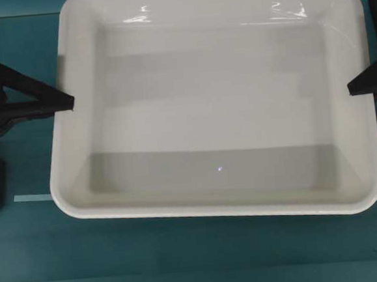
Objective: Lift the white case with both hands.
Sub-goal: 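Raise both grippers together, lifting the tray off the table, then lower both grippers to set the tray back on the table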
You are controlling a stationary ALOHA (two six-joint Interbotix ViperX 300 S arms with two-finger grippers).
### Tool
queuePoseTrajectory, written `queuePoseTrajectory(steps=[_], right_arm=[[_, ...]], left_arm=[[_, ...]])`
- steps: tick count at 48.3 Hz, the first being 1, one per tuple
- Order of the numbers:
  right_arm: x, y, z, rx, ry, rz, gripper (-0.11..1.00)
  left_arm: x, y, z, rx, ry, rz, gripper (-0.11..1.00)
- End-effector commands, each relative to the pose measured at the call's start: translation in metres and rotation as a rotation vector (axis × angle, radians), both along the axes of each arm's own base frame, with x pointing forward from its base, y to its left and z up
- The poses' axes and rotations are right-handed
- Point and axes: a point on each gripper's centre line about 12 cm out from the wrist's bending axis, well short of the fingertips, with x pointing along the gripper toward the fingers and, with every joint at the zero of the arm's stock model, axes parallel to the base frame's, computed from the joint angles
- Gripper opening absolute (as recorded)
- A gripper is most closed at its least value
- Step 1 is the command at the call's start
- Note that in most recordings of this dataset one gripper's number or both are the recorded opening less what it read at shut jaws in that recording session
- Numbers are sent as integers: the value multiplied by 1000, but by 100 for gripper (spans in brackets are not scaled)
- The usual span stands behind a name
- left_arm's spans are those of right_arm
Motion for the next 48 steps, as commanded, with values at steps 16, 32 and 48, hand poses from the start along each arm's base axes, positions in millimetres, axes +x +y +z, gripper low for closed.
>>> queuePoseTrajectory(steps=[16, 32, 48], right_arm=[[15, -4, 0, -6, 9, -13, 11], [15, -4, -17, -11, 56, -9, 11], [14, -5, -90, -46, 246, 7, 11]], left_arm=[[17, -1, -5, 11, 24, -4, 9], [20, -1, -16, 12, 50, -2, 9], [20, 7, -79, 1, 199, 26, 9]])
